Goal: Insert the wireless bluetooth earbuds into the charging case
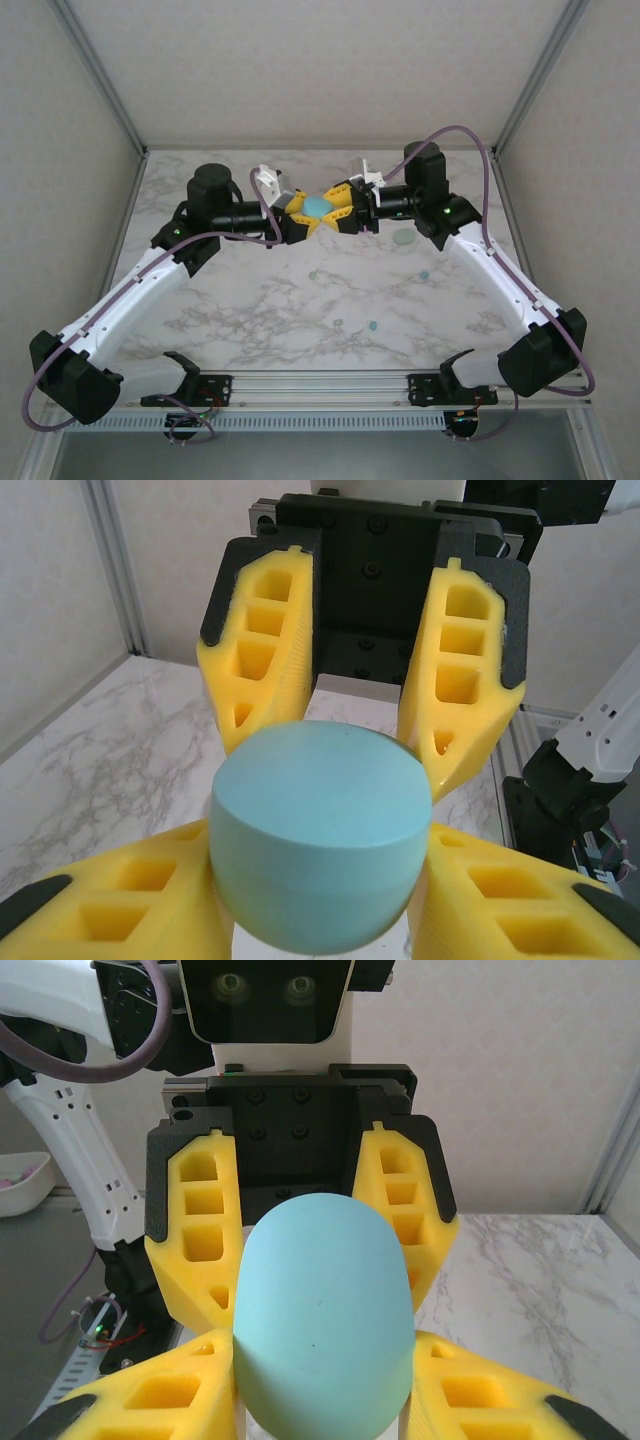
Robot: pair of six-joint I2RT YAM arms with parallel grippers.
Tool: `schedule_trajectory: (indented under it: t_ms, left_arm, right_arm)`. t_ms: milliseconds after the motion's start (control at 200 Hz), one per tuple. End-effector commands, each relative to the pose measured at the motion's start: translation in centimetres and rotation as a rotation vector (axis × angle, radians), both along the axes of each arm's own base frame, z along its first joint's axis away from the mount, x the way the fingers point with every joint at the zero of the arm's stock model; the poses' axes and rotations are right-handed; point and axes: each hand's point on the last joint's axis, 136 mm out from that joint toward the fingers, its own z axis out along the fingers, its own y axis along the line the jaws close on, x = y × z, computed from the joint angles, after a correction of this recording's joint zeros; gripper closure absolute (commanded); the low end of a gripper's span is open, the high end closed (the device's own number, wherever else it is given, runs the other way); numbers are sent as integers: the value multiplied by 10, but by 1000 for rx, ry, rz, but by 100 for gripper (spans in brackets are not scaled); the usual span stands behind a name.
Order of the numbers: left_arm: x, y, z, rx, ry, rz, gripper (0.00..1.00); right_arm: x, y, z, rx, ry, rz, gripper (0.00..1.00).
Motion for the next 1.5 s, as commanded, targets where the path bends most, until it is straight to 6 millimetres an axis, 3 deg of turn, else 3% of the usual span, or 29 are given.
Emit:
schedule_trajectory:
  t_ms: [0,330,476,696,1086,1497]
  left_arm:
    - [-10,-1,22,-41,-22,-50,56]
    - [-10,-2,21,-36,-13,-53,54]
    - [-8,-2,18,-29,-6,-48,62]
    - [-6,-1,13,-21,-8,-28,70]
    - [-15,4,2,8,-87,-29,73]
    - [-8,3,5,-25,-76,8,74]
  right_arm:
    - [4,0,4,-7,-30,-36,65]
    - [5,0,0,-19,-44,-45,65]
    - [5,-1,0,-20,-46,-46,64]
    - [11,-2,0,-36,-19,-87,55]
    - [24,-7,7,-14,93,-154,40]
    - [51,-9,17,7,172,-311,31]
